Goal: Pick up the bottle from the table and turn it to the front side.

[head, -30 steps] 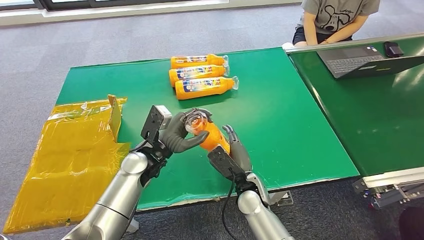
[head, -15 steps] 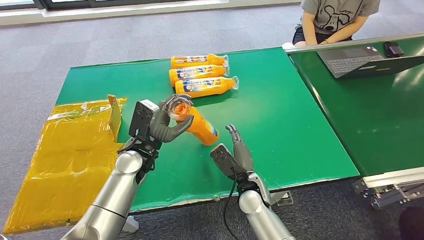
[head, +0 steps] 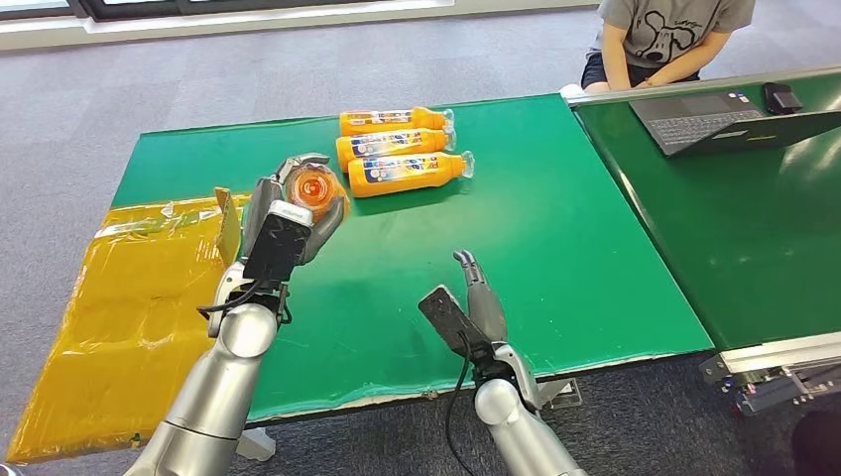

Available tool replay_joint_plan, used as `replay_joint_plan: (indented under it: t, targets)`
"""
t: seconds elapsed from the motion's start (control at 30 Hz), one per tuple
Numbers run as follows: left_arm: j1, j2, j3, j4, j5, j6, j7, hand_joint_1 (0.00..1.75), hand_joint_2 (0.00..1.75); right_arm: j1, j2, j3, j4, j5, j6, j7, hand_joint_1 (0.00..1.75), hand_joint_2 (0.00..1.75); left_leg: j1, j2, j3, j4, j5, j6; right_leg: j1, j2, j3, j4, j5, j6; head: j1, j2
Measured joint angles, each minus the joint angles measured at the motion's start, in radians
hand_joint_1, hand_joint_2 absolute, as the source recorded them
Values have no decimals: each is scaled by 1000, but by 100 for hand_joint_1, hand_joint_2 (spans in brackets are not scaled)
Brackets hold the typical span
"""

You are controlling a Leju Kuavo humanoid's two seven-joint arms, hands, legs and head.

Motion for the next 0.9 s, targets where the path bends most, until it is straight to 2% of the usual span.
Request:
replay_joint_plan:
  t: [0.23,0.37,0.5,0.57,0.6,0.67,0.73,0.9]
  targets:
    - [14,2,-1,-27,-149,132,33,175,175,0,0,-1,10,16,-1,9,0,175,0,0,0,0,0,0,0,0,0,0,0,0,0,0]
    - [23,3,-1,-34,-325,296,81,175,175,2,0,-2,12,52,-6,34,0,175,0,0,0,0,0,0,0,0,0,0,0,0,0,0]
    - [39,4,2,-50,-553,415,151,175,175,2,3,-11,17,75,-10,37,0,175,0,0,0,0,0,0,0,0,0,0,0,0,0,0]
    - [48,6,13,-75,-759,437,233,175,175,2,5,-16,19,84,-12,42,0,175,0,0,-1,0,0,0,0,0,0,0,0,0,0,0]
    - [46,17,13,-86,-863,440,303,175,175,2,6,-19,20,92,-14,48,0,175,0,0,-1,0,0,0,0,0,-1,0,0,0,0,0]
    - [23,61,-24,-93,-978,442,510,175,175,2,7,-23,22,108,-21,67,0,175,0,1,0,0,0,0,0,1,-1,0,0,0,0,0]
    - [-2,114,-82,-90,-994,443,702,175,175,3,7,-27,23,119,-27,80,0,175,1,1,0,0,0,0,0,1,-1,0,0,0,0,0]
    - [-48,213,-215,-60,-995,433,889,175,175,6,7,-41,27,135,-29,92,0,175,2,0,0,0,1,-1,2,0,-1,1,0,0,0,0]
